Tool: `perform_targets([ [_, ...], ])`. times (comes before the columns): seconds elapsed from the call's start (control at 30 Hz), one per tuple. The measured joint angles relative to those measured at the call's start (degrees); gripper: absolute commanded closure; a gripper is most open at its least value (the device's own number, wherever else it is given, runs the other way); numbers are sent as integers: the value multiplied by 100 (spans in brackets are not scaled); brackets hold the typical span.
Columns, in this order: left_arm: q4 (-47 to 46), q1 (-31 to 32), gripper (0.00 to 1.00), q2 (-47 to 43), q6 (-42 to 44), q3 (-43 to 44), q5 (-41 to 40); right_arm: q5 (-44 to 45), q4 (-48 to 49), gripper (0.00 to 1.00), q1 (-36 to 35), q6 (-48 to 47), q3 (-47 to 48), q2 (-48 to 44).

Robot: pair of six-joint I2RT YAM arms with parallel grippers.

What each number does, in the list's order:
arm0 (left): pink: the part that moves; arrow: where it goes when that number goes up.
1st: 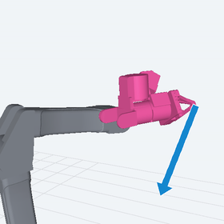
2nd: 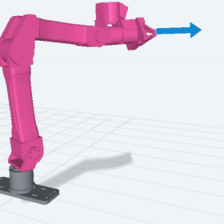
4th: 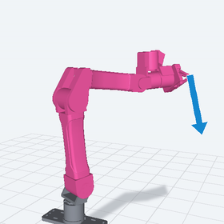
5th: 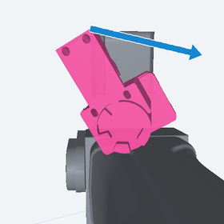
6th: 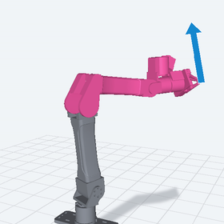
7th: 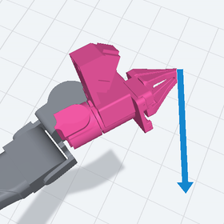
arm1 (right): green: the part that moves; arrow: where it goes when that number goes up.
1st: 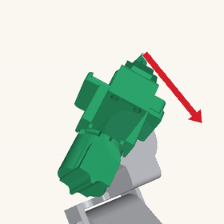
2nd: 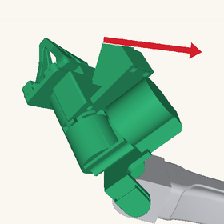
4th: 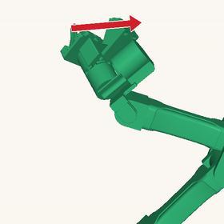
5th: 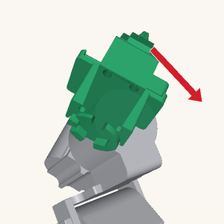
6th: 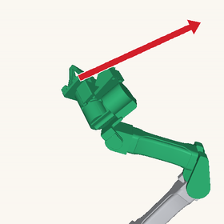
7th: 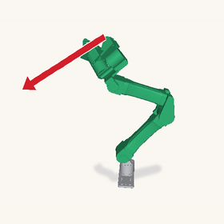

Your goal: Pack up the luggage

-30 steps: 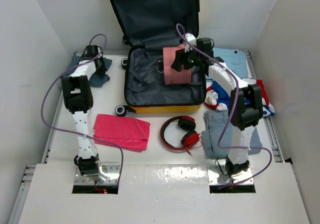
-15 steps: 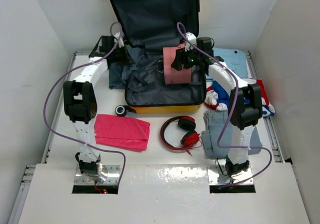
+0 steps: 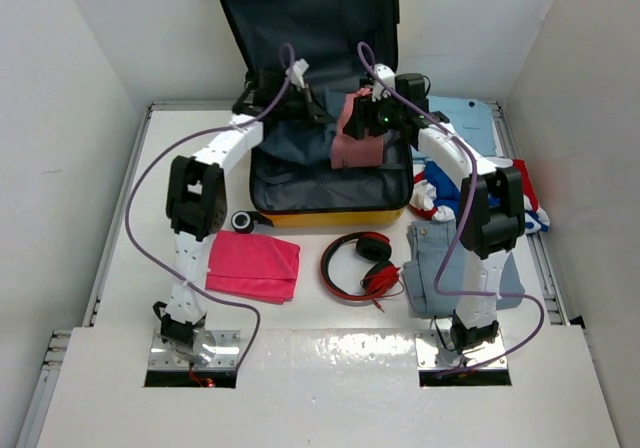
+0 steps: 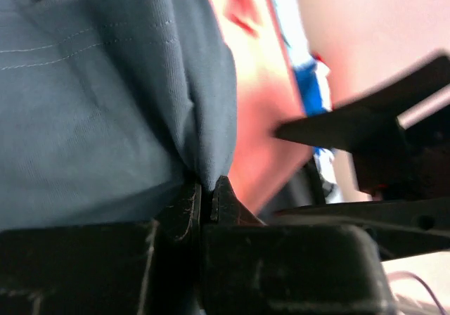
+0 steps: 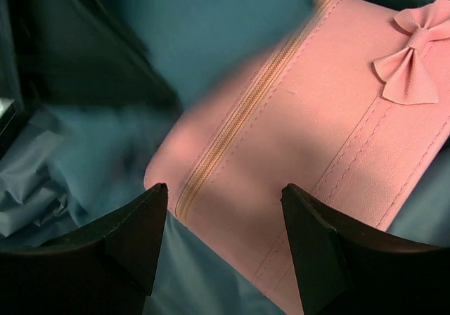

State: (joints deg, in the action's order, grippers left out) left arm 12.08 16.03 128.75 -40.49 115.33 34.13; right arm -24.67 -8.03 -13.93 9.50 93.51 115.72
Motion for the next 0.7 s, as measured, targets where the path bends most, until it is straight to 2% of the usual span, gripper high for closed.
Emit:
perform_targets([
  [0.1, -647, 321, 100, 155, -573, -52, 271, -2, -17, 34, 24, 9, 15, 7],
  [0.23, -1856, 339, 100, 289, -1495, -240, 575, -24, 2, 34, 66, 20, 24, 13],
  [0.37, -2310, 260, 100, 380, -1886, -487, 723, -87, 0, 34, 72, 20, 26, 24],
  [0.6, -1967, -92, 100, 337, -1252, -610, 706, -136, -4, 34, 72, 17, 26, 31],
  [0.7, -1609, -361, 100, 96, -546, -1034, 175, -133, -2, 34, 74, 15, 26, 31],
])
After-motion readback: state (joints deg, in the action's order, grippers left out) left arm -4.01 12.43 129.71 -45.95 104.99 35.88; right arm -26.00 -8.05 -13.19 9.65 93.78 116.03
